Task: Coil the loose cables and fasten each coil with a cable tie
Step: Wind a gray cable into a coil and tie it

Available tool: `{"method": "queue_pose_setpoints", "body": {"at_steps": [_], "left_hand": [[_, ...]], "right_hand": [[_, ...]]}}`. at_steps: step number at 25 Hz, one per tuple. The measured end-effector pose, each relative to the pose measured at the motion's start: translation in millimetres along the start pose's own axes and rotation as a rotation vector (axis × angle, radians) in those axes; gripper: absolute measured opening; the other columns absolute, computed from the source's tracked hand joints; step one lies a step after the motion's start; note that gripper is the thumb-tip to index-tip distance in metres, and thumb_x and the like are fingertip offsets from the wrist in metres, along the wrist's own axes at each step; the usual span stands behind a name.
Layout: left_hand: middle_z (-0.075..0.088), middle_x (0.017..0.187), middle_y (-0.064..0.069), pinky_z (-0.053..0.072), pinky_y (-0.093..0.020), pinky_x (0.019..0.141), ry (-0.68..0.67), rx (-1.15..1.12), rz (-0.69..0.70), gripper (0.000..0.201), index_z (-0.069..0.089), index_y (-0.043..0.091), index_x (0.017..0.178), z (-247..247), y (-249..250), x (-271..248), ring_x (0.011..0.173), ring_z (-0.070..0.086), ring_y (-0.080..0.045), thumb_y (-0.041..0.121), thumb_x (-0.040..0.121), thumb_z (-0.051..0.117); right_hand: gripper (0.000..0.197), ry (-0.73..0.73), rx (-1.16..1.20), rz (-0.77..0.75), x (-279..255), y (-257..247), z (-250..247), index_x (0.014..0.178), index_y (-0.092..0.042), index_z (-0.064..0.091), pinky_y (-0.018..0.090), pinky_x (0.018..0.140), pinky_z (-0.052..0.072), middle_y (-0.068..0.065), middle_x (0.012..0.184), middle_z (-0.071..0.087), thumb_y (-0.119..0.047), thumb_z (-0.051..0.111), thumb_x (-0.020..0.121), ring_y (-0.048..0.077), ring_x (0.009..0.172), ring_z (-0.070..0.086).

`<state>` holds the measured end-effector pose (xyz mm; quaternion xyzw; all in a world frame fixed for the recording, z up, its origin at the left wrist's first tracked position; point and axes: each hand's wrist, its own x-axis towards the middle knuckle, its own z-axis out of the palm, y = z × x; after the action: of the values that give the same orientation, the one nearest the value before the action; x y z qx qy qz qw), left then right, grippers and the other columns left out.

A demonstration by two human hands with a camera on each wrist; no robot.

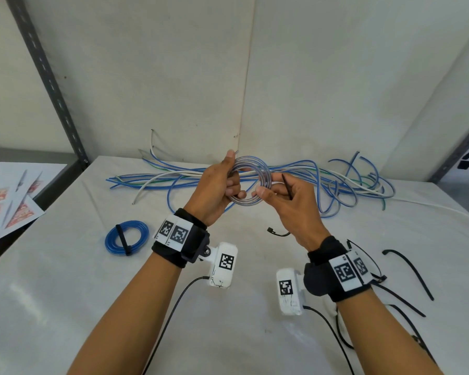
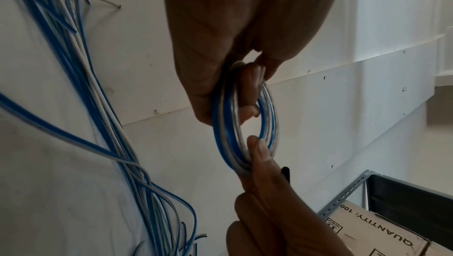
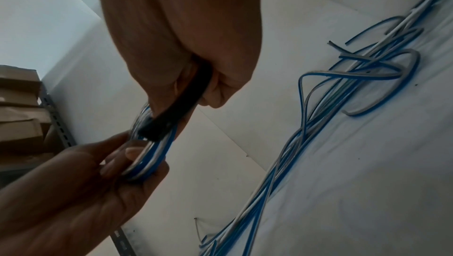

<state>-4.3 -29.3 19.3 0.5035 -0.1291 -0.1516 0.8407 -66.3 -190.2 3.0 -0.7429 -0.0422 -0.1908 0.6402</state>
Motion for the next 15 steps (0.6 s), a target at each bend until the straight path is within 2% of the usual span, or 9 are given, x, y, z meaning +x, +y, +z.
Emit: {"method": "queue_pose_setpoints", "body": {"at_steps": [2, 4, 5, 7, 9, 11, 13, 15], "left_hand": [[0.012, 0.066, 0.002, 0.035, -0.024, 0.051, -0.006, 0.016, 0.059, 0.039, 0.042, 0.020, 0.074, 0.5, 0.2, -1.7, 0.050, 0.016, -0.010, 0.039, 0.108, 0.043], [0.017, 0.063, 0.004, 0.031, -0.021, 0.049, 0.002, 0.108, 0.144, 0.035, 0.049, 0.017, 0.078, -0.1, -1.7, -1.2, 0.052, 0.018, -0.010, 0.035, 0.108, 0.044], [0.021, 0.062, 0.005, 0.032, -0.021, 0.049, -0.003, 0.161, 0.176, 0.031, 0.056, 0.012, 0.086, -0.3, -2.7, -1.0, 0.052, 0.021, -0.010, 0.032, 0.107, 0.045], [0.023, 0.064, 0.003, 0.036, -0.021, 0.053, -0.057, 0.205, 0.201, 0.026, 0.059, 0.003, 0.102, -2.3, -3.5, -0.8, 0.054, 0.025, -0.009, 0.023, 0.108, 0.046], [0.022, 0.065, 0.002, 0.037, -0.022, 0.054, -0.101, 0.229, 0.183, 0.028, 0.061, 0.002, 0.101, -4.9, -2.7, 0.8, 0.054, 0.025, -0.009, 0.022, 0.109, 0.042], [0.022, 0.060, 0.005, 0.036, -0.023, 0.051, -0.081, 0.244, 0.093, 0.041, 0.065, 0.005, 0.092, -4.9, -1.1, 2.2, 0.050, 0.023, -0.009, 0.032, 0.110, 0.039], [0.021, 0.055, 0.005, 0.034, -0.024, 0.047, -0.031, 0.176, -0.041, 0.058, 0.063, 0.007, 0.075, -3.4, 1.2, 3.8, 0.044, 0.021, -0.010, 0.044, 0.109, 0.034], [0.022, 0.052, 0.006, 0.032, -0.024, 0.045, 0.015, 0.155, -0.082, 0.060, 0.057, 0.008, 0.069, -3.5, 2.6, 3.4, 0.043, 0.020, -0.010, 0.045, 0.109, 0.031]], "right_hand": [[0.021, -0.036, -0.002, 0.000, 0.0, -3.6, -1.9, 0.110, -0.001, 0.070, 0.021, 0.078, 0.055, 0.013, 0.091, 0.077, -0.006, 0.074, 0.090, 0.014, 0.081, 0.075], [0.019, -0.044, 0.018, 0.005, -0.7, -7.0, -1.6, 0.110, 0.004, 0.069, 0.010, 0.064, 0.049, 0.013, 0.088, 0.075, -0.004, 0.071, 0.092, 0.002, 0.066, 0.068], [0.019, -0.033, 0.028, 0.005, -0.8, -7.9, -2.3, 0.110, 0.005, 0.069, 0.007, 0.058, 0.045, 0.013, 0.087, 0.074, -0.004, 0.069, 0.093, -0.001, 0.060, 0.064], [0.020, -0.006, 0.059, 0.007, -0.8, -7.5, -3.6, 0.112, 0.007, 0.068, 0.006, 0.053, 0.042, 0.015, 0.088, 0.074, -0.003, 0.067, 0.094, -0.002, 0.055, 0.061], [0.021, 0.006, 0.081, 0.020, -2.0, -5.4, -4.2, 0.113, 0.009, 0.067, 0.006, 0.052, 0.042, 0.017, 0.089, 0.073, -0.001, 0.067, 0.094, -0.002, 0.053, 0.060], [0.021, -0.001, 0.056, 0.024, -4.4, -1.7, -2.8, 0.111, 0.006, 0.069, 0.008, 0.057, 0.046, 0.018, 0.091, 0.074, -0.003, 0.068, 0.093, 0.000, 0.059, 0.064], [0.017, -0.019, 0.026, 0.023, -5.2, 3.9, -1.1, 0.107, -0.001, 0.072, 0.017, 0.074, 0.053, 0.016, 0.094, 0.077, -0.007, 0.072, 0.091, 0.012, 0.079, 0.073], [0.014, -0.027, 0.024, 0.026, -4.7, 8.0, 0.4, 0.103, -0.007, 0.073, 0.025, 0.085, 0.055, 0.014, 0.095, 0.077, -0.009, 0.075, 0.089, 0.020, 0.089, 0.074]]}}
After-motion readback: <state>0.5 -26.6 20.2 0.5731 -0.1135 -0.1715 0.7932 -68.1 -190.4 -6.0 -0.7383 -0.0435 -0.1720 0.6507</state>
